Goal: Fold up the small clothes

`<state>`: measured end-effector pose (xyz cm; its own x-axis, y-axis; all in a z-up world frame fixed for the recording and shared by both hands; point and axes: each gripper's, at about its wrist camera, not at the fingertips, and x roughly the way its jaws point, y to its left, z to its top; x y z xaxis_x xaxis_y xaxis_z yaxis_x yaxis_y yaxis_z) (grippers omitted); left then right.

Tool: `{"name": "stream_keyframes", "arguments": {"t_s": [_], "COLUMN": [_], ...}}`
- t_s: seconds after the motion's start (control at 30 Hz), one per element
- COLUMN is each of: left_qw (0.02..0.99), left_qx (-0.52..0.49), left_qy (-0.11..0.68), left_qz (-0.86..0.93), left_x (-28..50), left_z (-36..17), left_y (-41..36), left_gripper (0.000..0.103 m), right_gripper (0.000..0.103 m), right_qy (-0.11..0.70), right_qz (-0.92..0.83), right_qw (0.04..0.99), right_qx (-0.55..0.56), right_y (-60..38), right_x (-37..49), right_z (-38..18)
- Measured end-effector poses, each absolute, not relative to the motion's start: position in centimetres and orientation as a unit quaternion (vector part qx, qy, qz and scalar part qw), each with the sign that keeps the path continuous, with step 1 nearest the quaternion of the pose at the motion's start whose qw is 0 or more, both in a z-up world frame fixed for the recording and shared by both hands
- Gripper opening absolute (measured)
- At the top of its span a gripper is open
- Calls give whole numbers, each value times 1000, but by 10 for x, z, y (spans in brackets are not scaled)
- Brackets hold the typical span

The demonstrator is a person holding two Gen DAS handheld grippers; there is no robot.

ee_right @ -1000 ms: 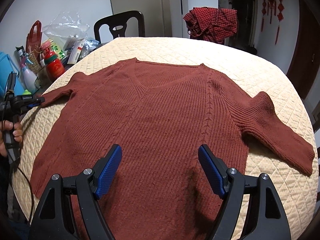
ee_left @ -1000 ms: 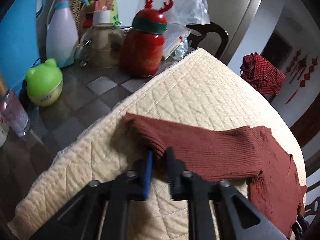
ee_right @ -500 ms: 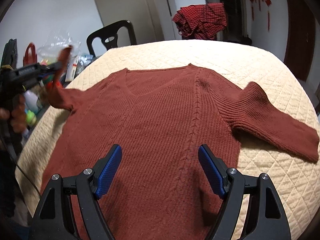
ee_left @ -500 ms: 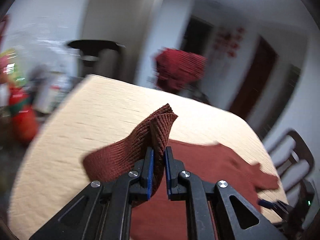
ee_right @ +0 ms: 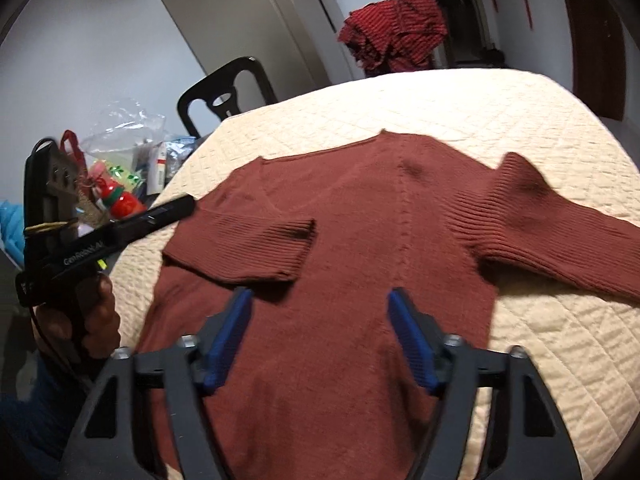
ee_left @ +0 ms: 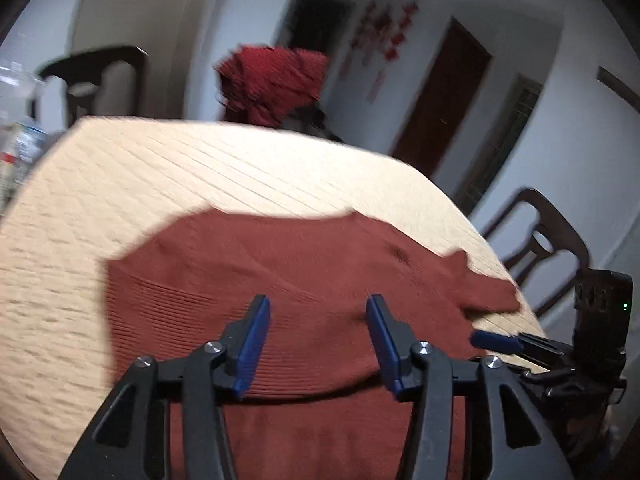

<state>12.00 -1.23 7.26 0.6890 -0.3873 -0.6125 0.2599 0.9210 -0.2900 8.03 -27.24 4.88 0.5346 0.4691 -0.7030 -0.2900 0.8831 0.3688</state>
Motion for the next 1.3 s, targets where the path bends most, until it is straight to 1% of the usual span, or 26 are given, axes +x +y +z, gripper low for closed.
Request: {"name": "stream_keyframes", "arguments": {"t_s": [0.07, 0.1, 0.23, 0.37, 0.4, 0.43, 0.47, 0.5, 0.53, 0.6, 0.7, 0.77, 0.97, 1.07, 1.1, 1.17, 1.2, 1.3], "left_qw": [926, 926, 919, 912, 910, 908, 906, 905, 904, 904, 907, 907, 910, 916, 916, 912, 908, 904], "left_qx": [-84, -86, -113, -114, -114, -112, -109, -104, -100, -94, -92, -98, -107, -111, -116, -118, -118, -97], "left_qy": [346, 351, 375, 392, 397, 402, 406, 410, 411, 413, 408, 405, 396, 383, 381, 390, 398, 416], "left_qz": [-127, -106, -47, -34, -37, -43, -47, -50, -53, -57, -58, -56, -52, -46, -44, -44, -51, -28], "left_x": [121, 125, 134, 139, 138, 138, 136, 137, 136, 136, 134, 135, 132, 133, 136, 147, 154, 175], "left_z": [73, 71, 54, 36, 31, 26, 21, 17, 14, 10, 11, 10, 13, 22, 25, 28, 26, 17], "left_y": [11, 25, 66, 77, 76, 74, 72, 70, 70, 68, 67, 69, 73, 78, 79, 79, 78, 76], "left_gripper": [53, 53, 53, 52, 51, 45, 42, 38, 31, 25, 23, 23, 23, 23, 23, 25, 28, 28], "right_gripper": [45, 44, 44, 43, 42, 37, 20, 9, 4, 4, 4, 4, 5, 6, 7, 17, 19, 20], "right_qy": [437, 440, 466, 490, 494, 488, 491, 492, 490, 474, 448, 439, 491, 489, 488, 488, 489, 489], "right_qz": [226, 230, 244, 236, 235, 233, 231, 232, 238, 242, 252, 243, 227, 234, 233, 234, 235, 240], "right_qw": [865, 863, 846, 836, 834, 839, 838, 837, 837, 845, 856, 863, 838, 836, 836, 835, 834, 833], "right_qx": [99, 94, 86, 73, 71, 67, 61, 59, 59, 52, 57, 49, 71, 88, 94, 101, 101, 94], "right_y": [-263, -258, -237, -224, -222, -221, -218, -217, -216, -213, -213, -213, -221, -228, -230, -232, -231, -226], "right_x": [88, 94, 124, 151, 155, 157, 159, 160, 161, 163, 168, 177, 200, 198, 199, 198, 198, 198], "right_z": [48, 47, 35, 19, 15, 16, 17, 18, 20, 31, 48, 50, 18, 18, 19, 22, 22, 23]}}
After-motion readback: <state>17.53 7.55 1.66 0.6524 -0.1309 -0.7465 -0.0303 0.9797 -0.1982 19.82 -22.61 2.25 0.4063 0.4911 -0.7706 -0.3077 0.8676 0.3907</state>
